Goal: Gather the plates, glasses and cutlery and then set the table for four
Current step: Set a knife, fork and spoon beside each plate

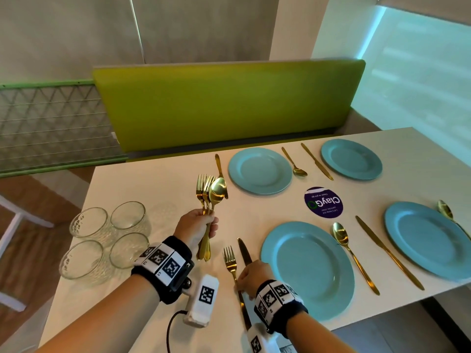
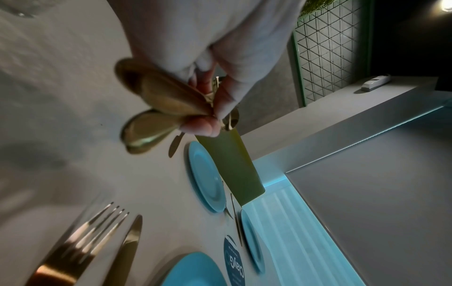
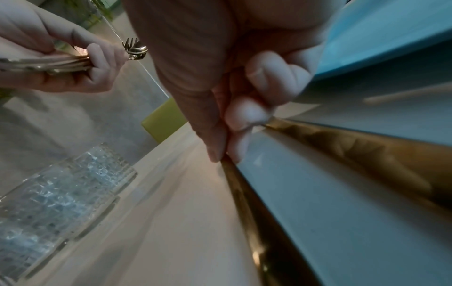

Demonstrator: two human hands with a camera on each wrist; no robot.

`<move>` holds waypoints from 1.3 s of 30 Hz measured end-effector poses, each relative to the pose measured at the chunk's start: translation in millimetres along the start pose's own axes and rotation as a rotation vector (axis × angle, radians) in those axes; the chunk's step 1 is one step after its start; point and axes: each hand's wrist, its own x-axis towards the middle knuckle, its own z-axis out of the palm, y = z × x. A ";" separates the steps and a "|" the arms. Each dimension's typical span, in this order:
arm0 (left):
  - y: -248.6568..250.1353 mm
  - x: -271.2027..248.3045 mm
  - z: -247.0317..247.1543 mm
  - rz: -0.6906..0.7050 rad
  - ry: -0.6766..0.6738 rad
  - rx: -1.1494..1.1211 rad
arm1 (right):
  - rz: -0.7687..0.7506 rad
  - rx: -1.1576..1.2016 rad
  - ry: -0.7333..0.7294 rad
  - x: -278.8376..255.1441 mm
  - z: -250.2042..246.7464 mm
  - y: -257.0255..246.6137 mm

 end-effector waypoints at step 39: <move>57.8 16.9 258.1 0.068 -0.508 0.496 | -0.584 -0.364 0.345 14.7 -314.9 77.5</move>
